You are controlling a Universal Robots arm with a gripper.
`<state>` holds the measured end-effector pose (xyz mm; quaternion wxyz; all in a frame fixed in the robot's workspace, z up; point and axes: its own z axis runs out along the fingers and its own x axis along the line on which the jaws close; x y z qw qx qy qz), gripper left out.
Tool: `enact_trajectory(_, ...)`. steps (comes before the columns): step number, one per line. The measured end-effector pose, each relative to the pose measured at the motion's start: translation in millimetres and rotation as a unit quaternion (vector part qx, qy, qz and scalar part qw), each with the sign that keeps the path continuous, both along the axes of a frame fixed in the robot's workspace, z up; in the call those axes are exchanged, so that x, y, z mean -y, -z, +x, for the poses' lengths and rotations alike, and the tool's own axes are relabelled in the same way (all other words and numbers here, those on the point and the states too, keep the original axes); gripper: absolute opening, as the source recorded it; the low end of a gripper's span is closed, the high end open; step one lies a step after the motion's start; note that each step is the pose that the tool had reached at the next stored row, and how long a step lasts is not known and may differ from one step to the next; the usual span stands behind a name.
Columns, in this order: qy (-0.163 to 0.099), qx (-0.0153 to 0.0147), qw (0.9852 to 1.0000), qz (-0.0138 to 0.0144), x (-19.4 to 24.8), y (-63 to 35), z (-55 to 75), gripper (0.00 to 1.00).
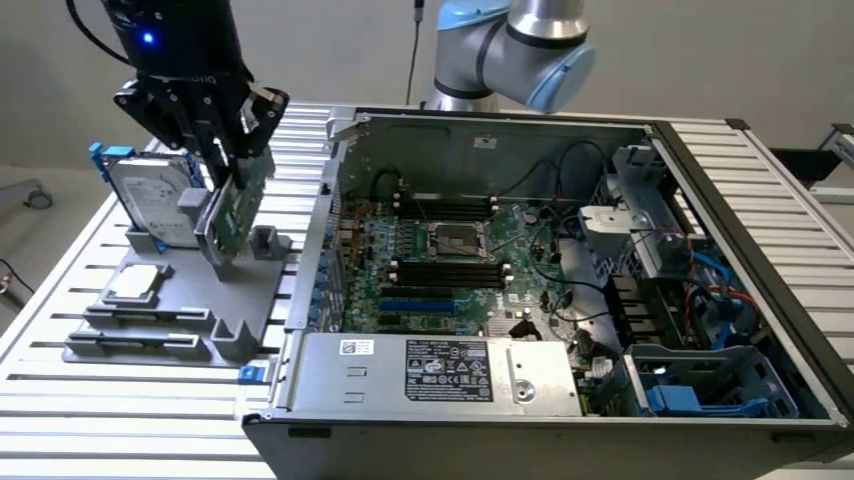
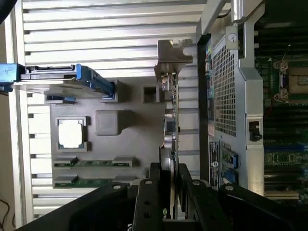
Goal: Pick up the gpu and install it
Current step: 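Pick up the gpu and move the gpu toward the slot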
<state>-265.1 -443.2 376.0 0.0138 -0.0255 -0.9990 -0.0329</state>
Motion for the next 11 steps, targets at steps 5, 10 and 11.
enact_trajectory(5,0.0,-0.0002,1.0,0.0038,2.2,-22.7,22.6,0.26)
enact_trajectory(10,0.0,-0.0009,1.0,0.0061,4.3,-45.1,45.4,0.26)
enact_trajectory(11,0.0,-0.0012,1.0,0.0064,4.6,-48.2,49.8,0.26)
